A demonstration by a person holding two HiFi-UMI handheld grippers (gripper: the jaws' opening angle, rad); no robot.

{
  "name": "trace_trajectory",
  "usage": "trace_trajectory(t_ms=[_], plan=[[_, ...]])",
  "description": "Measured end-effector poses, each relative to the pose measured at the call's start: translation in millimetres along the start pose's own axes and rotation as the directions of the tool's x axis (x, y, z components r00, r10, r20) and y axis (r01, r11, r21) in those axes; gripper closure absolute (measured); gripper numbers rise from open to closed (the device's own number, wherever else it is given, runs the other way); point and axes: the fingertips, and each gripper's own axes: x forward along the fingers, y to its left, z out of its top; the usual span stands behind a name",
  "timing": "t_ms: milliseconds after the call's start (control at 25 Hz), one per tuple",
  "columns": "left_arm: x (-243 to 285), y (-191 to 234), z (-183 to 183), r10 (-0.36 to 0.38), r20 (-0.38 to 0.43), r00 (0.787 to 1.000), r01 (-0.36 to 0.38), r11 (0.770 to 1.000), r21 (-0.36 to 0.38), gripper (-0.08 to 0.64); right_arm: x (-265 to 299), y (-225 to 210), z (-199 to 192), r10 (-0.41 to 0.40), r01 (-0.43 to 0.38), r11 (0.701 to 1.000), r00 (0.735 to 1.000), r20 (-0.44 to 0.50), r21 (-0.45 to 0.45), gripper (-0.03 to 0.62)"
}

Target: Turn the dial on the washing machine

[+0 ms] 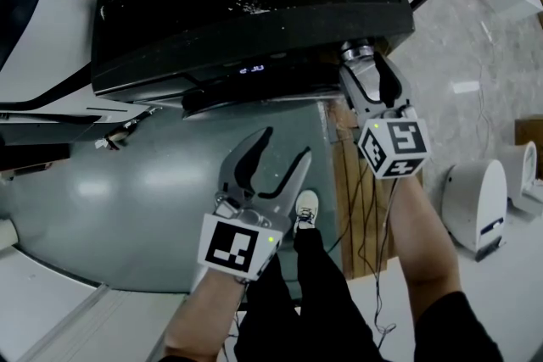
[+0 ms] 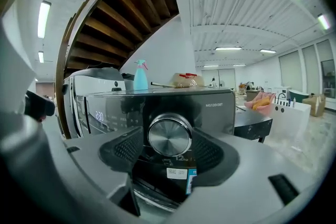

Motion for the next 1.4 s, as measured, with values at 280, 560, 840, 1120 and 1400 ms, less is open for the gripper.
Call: trace_trajectory(t_ms=[280, 560, 840, 1120, 1400], plan=[[0, -1, -1, 0.000, -0.001, 1.000, 0.000, 1.000, -0.001, 0.339, -1, 0, -1, -0.010, 0.009, 0.993, 1.000, -0.006, -0.115, 0.316], [0, -1, -4, -0.001, -0.001, 1.000, 0.001, 1.000, -0.008, 0.339, -2, 5, 0, -0.081, 0.046, 0.864, 0.995, -0.049, -0.502, 0.302], [1, -3, -8, -0.009, -0.007, 1.000, 0.009, 1.000, -0.012, 0.339, 3, 7, -3, -0.120, 0.085, 0.823, 0.992, -0.026, -0.562, 0.324], [0, -2, -11, -0.007, -0.012, 1.000, 0.007, 1.000, -0.017, 0.339, 2, 6, -1, -0.101, 0.079, 0.885, 0.995, -0.023, -0.459, 0.327], [-4, 2, -10, -0.004, -0.008, 1.000, 0.004, 1.000, -0.012, 0.339, 3, 0, 0, -0.050, 0.049, 0.980, 0.999, -0.003, -0.195, 0.325]])
